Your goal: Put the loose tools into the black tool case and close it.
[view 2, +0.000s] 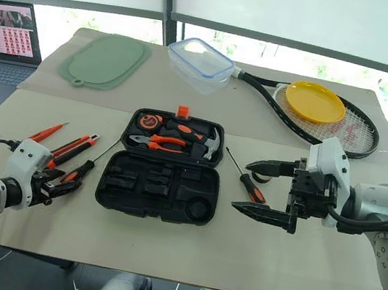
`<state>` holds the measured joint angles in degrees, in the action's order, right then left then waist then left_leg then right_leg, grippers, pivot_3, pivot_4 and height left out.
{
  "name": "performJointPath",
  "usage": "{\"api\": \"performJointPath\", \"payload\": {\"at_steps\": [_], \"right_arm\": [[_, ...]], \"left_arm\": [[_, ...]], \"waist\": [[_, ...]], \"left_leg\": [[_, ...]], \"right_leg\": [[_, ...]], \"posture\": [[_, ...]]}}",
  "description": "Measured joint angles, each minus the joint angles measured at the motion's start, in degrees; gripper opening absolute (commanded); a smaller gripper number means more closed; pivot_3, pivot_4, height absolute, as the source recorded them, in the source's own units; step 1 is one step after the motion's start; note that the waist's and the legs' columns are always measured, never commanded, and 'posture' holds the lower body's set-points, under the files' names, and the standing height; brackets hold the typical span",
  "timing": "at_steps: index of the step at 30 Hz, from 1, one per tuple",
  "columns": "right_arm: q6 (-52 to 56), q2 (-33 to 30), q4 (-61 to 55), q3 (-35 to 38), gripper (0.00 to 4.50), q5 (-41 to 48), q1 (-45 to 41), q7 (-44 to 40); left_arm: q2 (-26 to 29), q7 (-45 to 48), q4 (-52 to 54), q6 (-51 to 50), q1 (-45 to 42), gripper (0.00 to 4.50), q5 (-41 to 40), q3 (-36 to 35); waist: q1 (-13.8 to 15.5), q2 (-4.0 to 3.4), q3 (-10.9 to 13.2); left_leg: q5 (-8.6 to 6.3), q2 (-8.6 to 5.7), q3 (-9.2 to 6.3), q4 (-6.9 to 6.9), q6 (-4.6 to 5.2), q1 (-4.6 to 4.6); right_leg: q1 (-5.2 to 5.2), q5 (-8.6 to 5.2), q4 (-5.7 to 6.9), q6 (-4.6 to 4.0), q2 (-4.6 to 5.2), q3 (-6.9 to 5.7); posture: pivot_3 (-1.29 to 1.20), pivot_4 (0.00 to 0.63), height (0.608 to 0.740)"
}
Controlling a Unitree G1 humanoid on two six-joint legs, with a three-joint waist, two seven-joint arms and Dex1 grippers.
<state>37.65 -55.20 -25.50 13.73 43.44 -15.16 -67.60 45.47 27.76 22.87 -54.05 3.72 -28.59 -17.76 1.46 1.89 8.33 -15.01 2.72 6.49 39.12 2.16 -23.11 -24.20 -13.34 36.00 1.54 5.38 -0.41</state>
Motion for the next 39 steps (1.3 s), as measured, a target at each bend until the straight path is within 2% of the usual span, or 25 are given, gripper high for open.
{"api": "performJointPath", "payload": {"at_steps": [2,7,11,15,18,21,23,27,28,32,39], "right_arm": [[-0.7,0.0,0.2,0.0,4.50,-0.1,0.3,-0.4],[-2.5,0.0,1.4,0.0,4.50,-1.4,0.6,-0.9],[-4.8,0.0,3.5,-1.1,4.50,-4.2,0.9,-1.0],[-7.2,0.0,6.2,-1.7,4.50,-7.1,2.4,-1.2],[-7.8,0.0,7.0,-1.8,4.50,-7.7,2.7,-1.4],[-8.5,0.0,7.1,-1.8,4.50,-8.0,3.1,-1.7],[-8.9,0.0,7.6,-1.8,4.50,-8.4,3.4,-1.9],[-9.9,0.2,9.0,-1.7,4.50,-9.1,4.4,-2.1],[-10.3,0.2,9.5,-1.8,4.50,-9.5,4.4,-2.1],[-11.4,0.4,11.3,-2.0,4.50,-10.7,4.2,-2.0],[-12.0,2.2,12.1,-4.1,4.50,-11.9,2.1,-0.1]], "left_arm": [[-0.4,0.0,0.1,-0.1,0.0,0.94,-0.1,-0.2],[-1.1,0.3,0.6,-1.5,0.3,0.93,-1.3,-1.8],[-1.4,2.0,2.8,-4.1,0.9,0.93,-5.5,-6.4],[5.0,9.0,7.5,-3.3,-0.2,0.93,-10.1,-12.6],[9.4,13.0,8.7,-0.5,-3.9,0.93,-10.8,-12.5],[14.0,18.8,7.3,5.8,-8.2,0.93,-8.6,-6.7],[16.7,23.4,4.4,11.8,-12.4,0.93,-4.8,0.2],[16.9,32.1,-6.2,24.0,-24.7,0.93,4.9,15.7],[15.7,35.3,-11.0,28.7,-28.9,0.93,9.0,20.7],[11.5,41.1,-22.7,39.8,-36.3,0.93,17.2,29.7],[3.7,44.6,-37.9,52.6,-44.3,0.93,25.3,35.2]], "waist": [[-0.1,0.00,0.0],[-0.3,0.01,0.0],[-0.7,0.10,0.1],[-0.7,0.21,0.1],[-0.6,0.17,0.1],[-0.7,0.18,0.1],[-0.7,0.17,0.1],[-0.4,0.16,0.1],[-0.4,0.16,0.1],[-0.8,0.17,0.1],[-0.7,0.20,0.2]], "left_leg": [[0.00,0.00,0.00,0.00,0.01,0.02],[0.00,0.01,-0.02,0.00,0.01,0.00],[0.02,0.04,-0.07,0.01,-0.01,-0.07],[0.03,0.00,-0.08,0.02,-0.03,-0.08],[0.04,-0.04,-0.06,0.01,-0.03,-0.04],[0.05,-0.05,-0.06,0.01,-0.05,-0.06],[0.06,-0.15,-0.01,0.01,-0.06,-0.06],[0.08,-0.21,0.18,0.02,-0.08,-0.11],[0.09,-0.25,0.25,0.03,-0.08,-0.17],[0.09,-0.22,0.28,0.05,-0.06,-0.25],[0.06,-0.20,0.22,0.34,0.00,-0.45]], "right_leg": [[0.02,0.00,0.00,0.00,0.01,0.00],[0.01,0.00,0.00,0.00,-0.02,-0.02],[-0.03,0.00,0.00,0.00,-0.08,-0.11],[-0.02,-0.01,0.00,-0.01,-0.03,-0.16],[0.02,-0.01,0.00,0.00,-0.04,-0.14],[0.01,-0.02,-0.01,-0.01,-0.14,-0.16],[0.02,-0.02,-0.02,-0.01,-0.15,-0.16],[0.02,-0.01,-0.02,0.01,-0.20,-0.19],[-0.01,-0.01,-0.03,0.02,-0.20,-0.19],[-0.05,-0.03,-0.04,0.05,-0.25,-0.17],[-0.09,-0.06,0.03,0.14,-0.25,-0.23]], "posture": [[0.00,0.150,0.738],[0.00,0.150,0.738],[0.00,0.150,0.738],[0.00,0.150,0.738],[0.00,0.150,0.738],[0.00,0.150,0.738],[0.00,0.150,0.738],[0.00,0.150,0.738],[0.00,0.150,0.738],[0.00,0.150,0.738],[0.00,0.150,0.738]]}}
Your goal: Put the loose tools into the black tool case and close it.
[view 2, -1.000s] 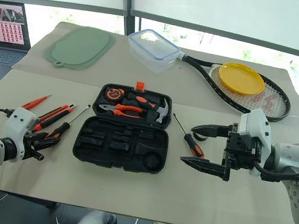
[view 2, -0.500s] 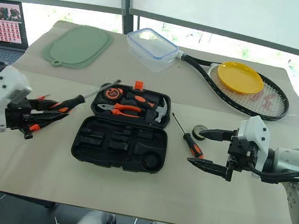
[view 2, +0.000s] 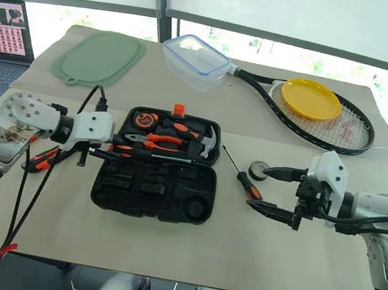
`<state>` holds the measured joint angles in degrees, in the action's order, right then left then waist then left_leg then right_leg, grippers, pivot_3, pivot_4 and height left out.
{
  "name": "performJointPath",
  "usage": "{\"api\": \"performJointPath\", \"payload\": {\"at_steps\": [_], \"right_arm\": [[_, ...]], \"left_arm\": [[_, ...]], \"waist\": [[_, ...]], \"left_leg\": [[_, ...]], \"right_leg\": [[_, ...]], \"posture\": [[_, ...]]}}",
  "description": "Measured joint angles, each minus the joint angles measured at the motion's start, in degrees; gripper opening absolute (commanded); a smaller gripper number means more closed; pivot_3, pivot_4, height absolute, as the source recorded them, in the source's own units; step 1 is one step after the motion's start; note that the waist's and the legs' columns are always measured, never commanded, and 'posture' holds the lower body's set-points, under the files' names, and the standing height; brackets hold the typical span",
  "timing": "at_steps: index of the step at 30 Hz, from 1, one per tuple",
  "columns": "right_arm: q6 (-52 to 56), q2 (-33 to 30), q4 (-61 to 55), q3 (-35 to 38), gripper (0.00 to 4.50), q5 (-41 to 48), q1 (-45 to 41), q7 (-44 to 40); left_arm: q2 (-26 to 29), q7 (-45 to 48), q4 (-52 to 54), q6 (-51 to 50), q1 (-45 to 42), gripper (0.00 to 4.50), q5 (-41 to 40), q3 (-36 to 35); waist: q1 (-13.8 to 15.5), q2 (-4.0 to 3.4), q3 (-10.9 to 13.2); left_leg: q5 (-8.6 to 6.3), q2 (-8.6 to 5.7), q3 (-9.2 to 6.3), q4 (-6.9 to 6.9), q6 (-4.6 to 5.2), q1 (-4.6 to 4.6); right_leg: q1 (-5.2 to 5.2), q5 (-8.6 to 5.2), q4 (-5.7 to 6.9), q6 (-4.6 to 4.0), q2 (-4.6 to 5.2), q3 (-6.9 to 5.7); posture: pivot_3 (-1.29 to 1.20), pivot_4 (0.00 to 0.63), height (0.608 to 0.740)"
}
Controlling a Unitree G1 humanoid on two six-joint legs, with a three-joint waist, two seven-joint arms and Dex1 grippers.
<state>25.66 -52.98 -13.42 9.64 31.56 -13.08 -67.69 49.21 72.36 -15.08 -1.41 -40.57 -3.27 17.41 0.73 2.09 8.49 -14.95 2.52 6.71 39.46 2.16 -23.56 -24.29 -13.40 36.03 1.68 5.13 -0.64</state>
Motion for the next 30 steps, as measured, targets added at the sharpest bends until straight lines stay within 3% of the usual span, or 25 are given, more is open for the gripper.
{"api": "performJointPath", "payload": {"at_steps": [5,14,15,19,25,28,30], "right_arm": [[0.0,0.5,-1.2,-0.1,4.50,0.0,0.0,1.3],[0.0,0.8,-2.0,-0.3,4.50,0.0,0.3,2.9],[0.0,0.8,-2.2,-0.3,4.50,0.0,0.3,3.1],[0.0,0.8,-2.5,-0.4,4.50,0.0,0.3,3.7],[0.0,0.8,-3.4,-0.6,4.50,0.1,0.8,4.0],[0.0,1.0,-3.4,-0.7,4.50,0.1,0.9,4.1],[0.0,1.4,-3.4,-1.2,4.50,0.1,0.9,4.1]], "left_arm": [[-3.3,1.0,-5.9,5.4,-1.5,0.93,3.2,1.5],[-4.9,2.1,-7.0,6.8,-3.1,0.93,5.2,1.5],[-5.0,2.3,-7.0,6.8,-3.3,1.43,5.3,1.5],[-5.0,3.7,-5.9,4.8,-3.4,2.70,4.9,1.4],[-4.2,6.6,0.9,-2.3,-4.9,2.70,0.2,-2.7],[-4.3,6.6,2.3,-3.1,-5.1,2.04,-0.5,-3.4],[-5.0,6.4,2.2,-3.5,-5.1,1.26,-0.5,-3.4]], "waist": [[0.0,-0.01,0.0],[0.1,-0.01,0.0],[0.1,-0.01,0.0],[0.1,-0.01,0.0],[0.1,-0.01,0.0],[0.0,-0.01,0.0],[0.0,-0.01,0.0]], "left_leg": [[-0.11,0.02,-0.11,0.45,0.18,-0.22],[-0.13,0.00,-0.22,0.49,0.23,-0.24],[-0.13,0.00,-0.23,0.49,0.23,-0.24],[-0.13,0.01,-0.24,0.52,0.23,-0.24],[-0.14,0.02,-0.36,0.57,0.24,-0.26],[-0.14,0.01,-0.36,0.57,0.24,-0.23],[-0.14,0.01,-0.35,0.57,0.23,-0.24]], "right_leg": [[0.00,0.03,0.06,0.17,0.05,-0.04],[0.01,0.05,0.07,0.21,0.07,-0.04],[0.01,0.05,0.07,0.21,0.07,-0.04],[0.01,0.05,0.08,0.21,0.06,-0.04],[0.02,0.05,0.08,0.22,0.06,-0.04],[0.04,0.05,0.09,0.22,0.05,-0.03],[0.03,0.05,0.10,0.22,0.04,-0.03]], "posture": [[0.00,0.150,0.738],[0.00,0.150,0.738],[0.00,0.150,0.738],[0.00,0.150,0.738],[0.00,0.150,0.738],[0.00,0.150,0.738],[0.00,0.150,0.738]]}}
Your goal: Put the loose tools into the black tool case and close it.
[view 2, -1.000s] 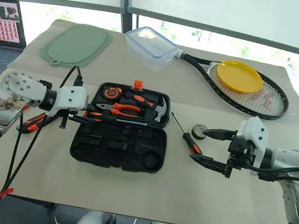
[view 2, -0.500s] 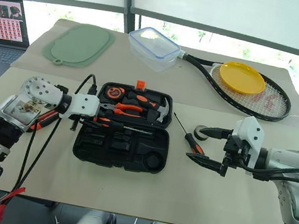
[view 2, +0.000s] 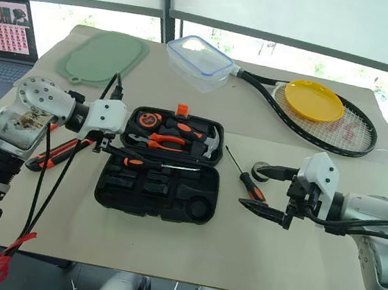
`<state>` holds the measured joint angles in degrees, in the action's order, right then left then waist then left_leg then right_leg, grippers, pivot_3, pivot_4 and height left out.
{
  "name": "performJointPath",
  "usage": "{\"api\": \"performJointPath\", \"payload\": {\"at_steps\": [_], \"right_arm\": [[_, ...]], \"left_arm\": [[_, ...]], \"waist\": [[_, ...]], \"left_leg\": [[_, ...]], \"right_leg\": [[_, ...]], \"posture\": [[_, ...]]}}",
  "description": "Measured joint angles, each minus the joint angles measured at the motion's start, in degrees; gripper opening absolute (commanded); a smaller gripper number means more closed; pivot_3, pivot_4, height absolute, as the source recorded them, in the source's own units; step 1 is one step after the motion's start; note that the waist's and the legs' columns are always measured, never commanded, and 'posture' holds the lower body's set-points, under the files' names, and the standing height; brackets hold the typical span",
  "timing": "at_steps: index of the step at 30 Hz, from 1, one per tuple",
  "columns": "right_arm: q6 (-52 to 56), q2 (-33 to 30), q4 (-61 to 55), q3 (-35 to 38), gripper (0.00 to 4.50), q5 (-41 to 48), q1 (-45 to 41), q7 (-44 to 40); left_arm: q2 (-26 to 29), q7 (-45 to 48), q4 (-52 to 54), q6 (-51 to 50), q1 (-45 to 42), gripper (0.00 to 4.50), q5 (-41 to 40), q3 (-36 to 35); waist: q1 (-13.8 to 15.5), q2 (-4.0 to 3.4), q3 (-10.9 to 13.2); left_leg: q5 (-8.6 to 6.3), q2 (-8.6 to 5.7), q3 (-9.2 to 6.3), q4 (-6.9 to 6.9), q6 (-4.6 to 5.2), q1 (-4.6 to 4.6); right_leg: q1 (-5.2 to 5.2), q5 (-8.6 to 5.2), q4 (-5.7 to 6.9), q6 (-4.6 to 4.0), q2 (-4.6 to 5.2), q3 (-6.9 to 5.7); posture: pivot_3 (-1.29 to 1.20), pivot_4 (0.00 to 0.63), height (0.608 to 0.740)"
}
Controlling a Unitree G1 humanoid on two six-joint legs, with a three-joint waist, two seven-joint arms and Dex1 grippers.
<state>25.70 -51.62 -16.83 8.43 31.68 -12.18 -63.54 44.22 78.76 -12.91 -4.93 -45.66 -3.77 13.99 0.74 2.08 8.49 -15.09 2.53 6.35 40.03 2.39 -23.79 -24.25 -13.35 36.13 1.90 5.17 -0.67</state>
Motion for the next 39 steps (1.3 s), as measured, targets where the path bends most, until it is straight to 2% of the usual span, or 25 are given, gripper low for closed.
{"api": "performJointPath", "payload": {"at_steps": [3,4,9,25,35,38,39], "right_arm": [[0.0,0.2,0.0,-0.9,4.50,-0.1,0.0,0.0],[0.0,0.4,0.0,-1.1,4.50,-0.1,0.0,0.1],[0.0,0.4,0.0,-1.1,4.50,-0.2,-0.1,0.1],[0.1,0.5,-0.1,-1.3,4.50,-1.1,0.0,0.8],[0.1,0.6,-0.2,-1.3,4.50,-1.7,1.6,2.2],[0.1,0.6,-0.3,-0.9,4.50,-2.2,2.4,2.9],[0.1,0.6,-0.5,-0.3,4.50,-2.2,3.4,3.3]], "left_arm": [[-1.2,-0.6,-1.5,1.2,0.0,0.15,0.7,0.4],[-1.6,-0.7,-2.6,2.1,0.1,0.07,1.6,1.0],[-3.6,-1.7,-7.1,4.9,1.5,0.07,3.9,2.9],[-5.5,-4.6,-11.8,13.5,0.4,0.07,9.1,5.0],[-5.8,-4.9,-11.8,13.7,0.6,0.07,9.6,5.4],[-5.8,-4.8,-10.6,10.4,1.1,0.07,8.4,4.5],[-5.8,-4.4,-9.7,6.9,1.7,0.58,6.5,3.5]], "waist": [[0.0,0.00,0.0],[0.0,0.00,0.0],[0.0,0.00,0.0],[0.5,-0.16,-0.1],[0.5,-0.20,-0.2],[0.5,-0.19,-0.2],[0.4,-0.19,-0.2]], "left_leg": [[0.00,-0.01,0.00,0.01,0.00,0.00],[0.00,-0.02,0.01,0.02,0.00,0.00],[0.00,-0.02,0.04,0.02,0.01,-0.01],[-0.01,-0.03,0.03,0.13,0.05,0.23],[0.01,-0.02,-0.02,0.18,0.07,0.27],[0.01,-0.01,-0.02,0.17,0.07,0.24],[0.01,0.01,-0.05,0.18,0.07,0.16]], "right_leg": [[0.01,0.00,-0.01,0.01,0.01,0.00],[0.01,0.00,0.00,0.01,0.01,0.00],[0.01,0.00,-0.01,0.01,0.01,-0.01],[0.25,0.08,0.11,0.03,0.05,0.00],[0.26,0.11,0.18,0.02,0.03,0.06],[0.21,0.11,0.18,0.02,0.03,0.06],[0.14,0.11,0.19,0.02,0.02,0.06]], "posture": [[0.00,0.150,0.738],[0.00,0.150,0.738],[0.00,0.150,0.738],[0.00,0.150,0.738],[0.00,0.150,0.738],[0.00,0.150,0.738],[0.00,0.150,0.738]]}}
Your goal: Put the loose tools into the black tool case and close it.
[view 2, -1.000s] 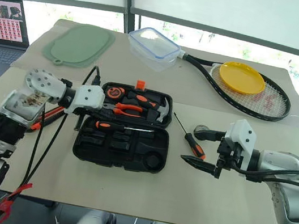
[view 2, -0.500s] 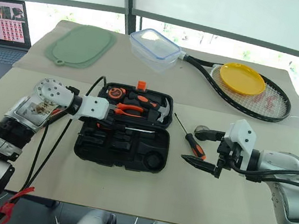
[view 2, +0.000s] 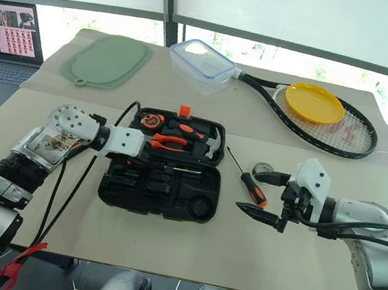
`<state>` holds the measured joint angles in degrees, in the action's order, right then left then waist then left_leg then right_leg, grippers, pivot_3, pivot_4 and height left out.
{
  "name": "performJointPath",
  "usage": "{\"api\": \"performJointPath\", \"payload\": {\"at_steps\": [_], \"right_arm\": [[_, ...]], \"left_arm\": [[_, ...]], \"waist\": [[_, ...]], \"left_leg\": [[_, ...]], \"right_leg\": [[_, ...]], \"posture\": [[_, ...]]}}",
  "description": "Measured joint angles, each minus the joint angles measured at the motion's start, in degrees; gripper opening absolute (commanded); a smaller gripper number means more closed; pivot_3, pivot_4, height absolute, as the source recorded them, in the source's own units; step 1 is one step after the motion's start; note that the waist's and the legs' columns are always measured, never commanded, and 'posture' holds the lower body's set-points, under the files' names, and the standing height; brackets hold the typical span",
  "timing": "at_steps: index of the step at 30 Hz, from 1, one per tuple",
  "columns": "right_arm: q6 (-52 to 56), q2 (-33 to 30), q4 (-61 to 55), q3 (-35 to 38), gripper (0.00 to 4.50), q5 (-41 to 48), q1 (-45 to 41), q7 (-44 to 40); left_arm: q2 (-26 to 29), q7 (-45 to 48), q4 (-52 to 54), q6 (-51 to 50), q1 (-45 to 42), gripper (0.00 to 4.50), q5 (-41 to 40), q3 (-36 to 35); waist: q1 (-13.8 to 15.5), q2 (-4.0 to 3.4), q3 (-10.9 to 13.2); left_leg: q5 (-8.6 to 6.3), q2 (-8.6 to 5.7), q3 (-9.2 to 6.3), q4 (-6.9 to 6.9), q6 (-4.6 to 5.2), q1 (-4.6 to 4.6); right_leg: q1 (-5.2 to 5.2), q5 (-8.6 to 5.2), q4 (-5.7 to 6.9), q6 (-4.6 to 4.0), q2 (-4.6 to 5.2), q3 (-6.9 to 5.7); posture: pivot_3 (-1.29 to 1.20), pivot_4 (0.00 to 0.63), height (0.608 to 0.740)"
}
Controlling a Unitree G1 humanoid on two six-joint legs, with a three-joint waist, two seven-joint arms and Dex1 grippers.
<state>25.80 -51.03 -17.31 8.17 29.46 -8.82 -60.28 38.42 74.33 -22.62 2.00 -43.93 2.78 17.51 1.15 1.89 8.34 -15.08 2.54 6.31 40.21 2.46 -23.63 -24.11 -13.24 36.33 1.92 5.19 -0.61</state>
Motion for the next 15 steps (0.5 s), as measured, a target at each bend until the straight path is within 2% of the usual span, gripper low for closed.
{"api": "performJointPath", "payload": {"at_steps": [3,10,11,15], "right_arm": [[0.6,-0.2,-0.2,4.2,4.50,0.2,4.3,1.4],[5.0,-1.8,1.1,24.6,4.50,1.1,23.6,1.0],[5.3,-1.7,1.3,26.9,4.50,1.1,25.9,0.6],[5.9,-1.7,2.6,31.3,4.50,1.1,29.4,0.2]], "left_arm": [[1.6,1.2,4.9,-12.8,2.5,1.58,-7.5,-5.6],[11.2,1.5,32.4,-46.7,10.5,4.21,-34.6,-24.5],[11.6,0.8,35.6,-50.2,11.9,4.43,-37.7,-25.8],[12.9,-1.7,43.3,-57.6,14.7,4.43,-45.9,-28.4]], "waist": [[-0.4,0.03,0.0],[-0.3,0.00,0.0],[-0.3,0.00,0.0],[-0.5,0.02,0.0]], "left_leg": [[0.00,0.05,-0.06,0.02,0.00,-0.21],[-0.06,0.06,-0.14,-0.01,0.08,-0.11],[-0.07,0.05,-0.15,-0.01,0.10,-0.09],[-0.03,0.07,-0.15,-0.05,0.03,0.17]], "right_leg": [[-0.19,0.00,-0.01,0.01,-0.02,-0.02],[0.05,-0.12,-0.17,0.20,0.14,0.02],[0.06,-0.12,-0.15,0.21,0.13,0.05],[0.18,-0.11,-0.14,0.15,0.03,0.11]], "posture": [[0.00,0.150,0.738],[0.00,0.150,0.738],[0.00,0.150,0.738],[0.00,0.150,0.738]]}}
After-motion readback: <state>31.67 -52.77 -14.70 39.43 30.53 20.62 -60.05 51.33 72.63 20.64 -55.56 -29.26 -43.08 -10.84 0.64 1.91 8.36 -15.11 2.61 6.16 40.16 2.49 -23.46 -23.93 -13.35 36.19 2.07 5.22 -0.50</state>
